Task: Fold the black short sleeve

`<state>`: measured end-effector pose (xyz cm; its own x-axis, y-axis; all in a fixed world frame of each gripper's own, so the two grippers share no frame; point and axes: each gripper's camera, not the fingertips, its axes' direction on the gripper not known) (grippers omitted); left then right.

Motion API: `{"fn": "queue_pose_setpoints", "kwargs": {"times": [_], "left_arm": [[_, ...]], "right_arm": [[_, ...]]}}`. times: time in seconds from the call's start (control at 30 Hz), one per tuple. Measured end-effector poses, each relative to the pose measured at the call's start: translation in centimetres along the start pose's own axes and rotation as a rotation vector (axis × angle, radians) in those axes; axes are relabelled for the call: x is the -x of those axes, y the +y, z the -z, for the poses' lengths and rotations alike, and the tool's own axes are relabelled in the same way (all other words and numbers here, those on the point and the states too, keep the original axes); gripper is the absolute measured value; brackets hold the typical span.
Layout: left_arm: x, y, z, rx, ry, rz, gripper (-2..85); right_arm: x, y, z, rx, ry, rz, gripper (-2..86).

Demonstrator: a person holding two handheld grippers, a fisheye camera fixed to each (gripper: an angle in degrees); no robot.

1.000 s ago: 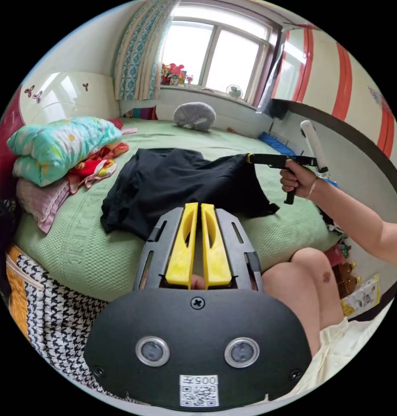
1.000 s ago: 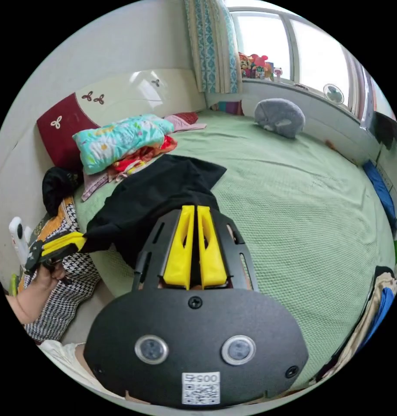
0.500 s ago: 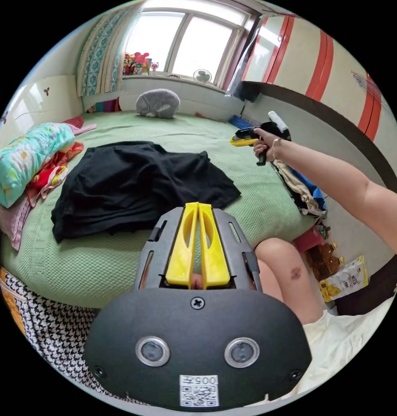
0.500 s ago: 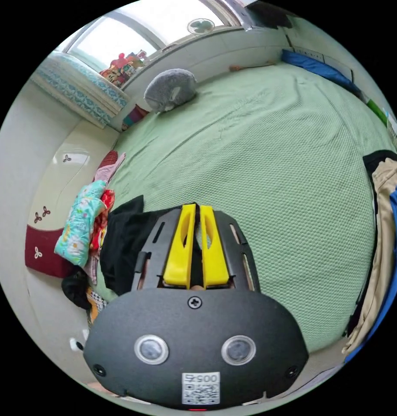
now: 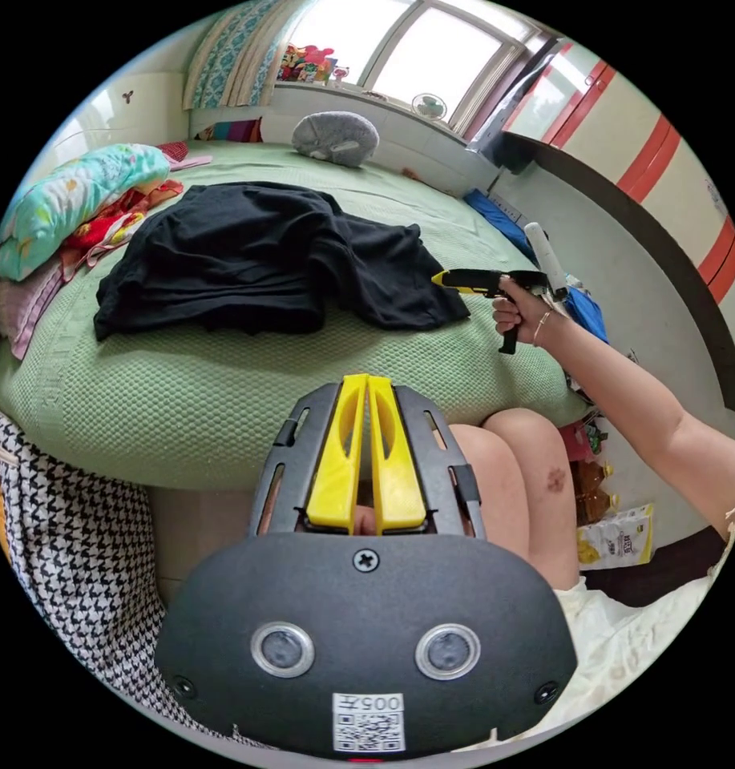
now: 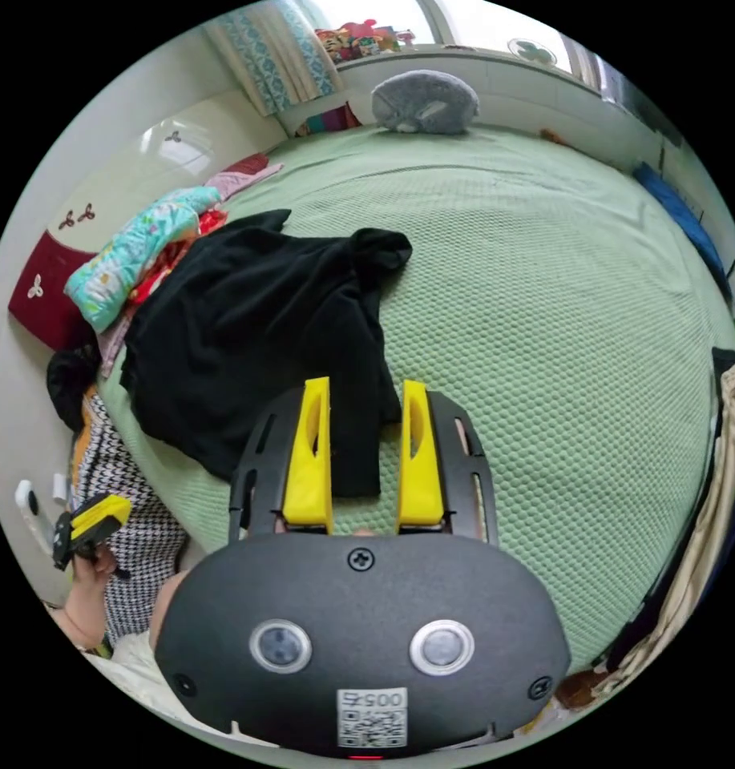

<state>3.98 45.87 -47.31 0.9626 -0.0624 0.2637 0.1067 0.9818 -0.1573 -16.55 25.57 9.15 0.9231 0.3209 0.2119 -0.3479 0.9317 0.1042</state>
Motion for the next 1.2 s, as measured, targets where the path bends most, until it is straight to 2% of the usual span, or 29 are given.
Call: {"fn": "queue_pose_setpoints", "kwargs": {"times": [0.03, 0.1, 0.43, 0.6, 1.03, 1.2], "left_arm": [[-0.3, 0.1, -0.1, 0.002, -0.009, -0.003, -0.6], [-0.7, 0.2, -0.5, 0.021, -0.019, -0.008, -0.6], [-3.2, 0.7, -1.7, 0.044, 0.016, -0.004, -0.7], [-5.3, 1.0, -2.3, 0.042, 0.024, -0.028, -0.7], [-9.5, 0.4, -4.6, 0.043, 0.016, -0.095, -0.6], [-11.7, -1.8, -6.9, 0.066, -0.038, -0.162, -0.5]], "right_arm": [[0.2, 0.2, 0.4, -0.020, -0.006, -0.019, 2.5], [0.0, 0.5, 1.1, -0.033, -0.034, -0.034, -0.3], [-3.0, 4.8, 6.7, -0.038, -0.087, -0.069, -1.4], [-3.4, 7.0, 8.5, -0.018, 0.081, -0.054, -1.4], [-8.1, 14.5, 13.3, 0.036, 0.314, -0.230, -1.0], [-7.1, 16.0, 15.4, 0.004, 0.412, -0.256, 1.9]]}}
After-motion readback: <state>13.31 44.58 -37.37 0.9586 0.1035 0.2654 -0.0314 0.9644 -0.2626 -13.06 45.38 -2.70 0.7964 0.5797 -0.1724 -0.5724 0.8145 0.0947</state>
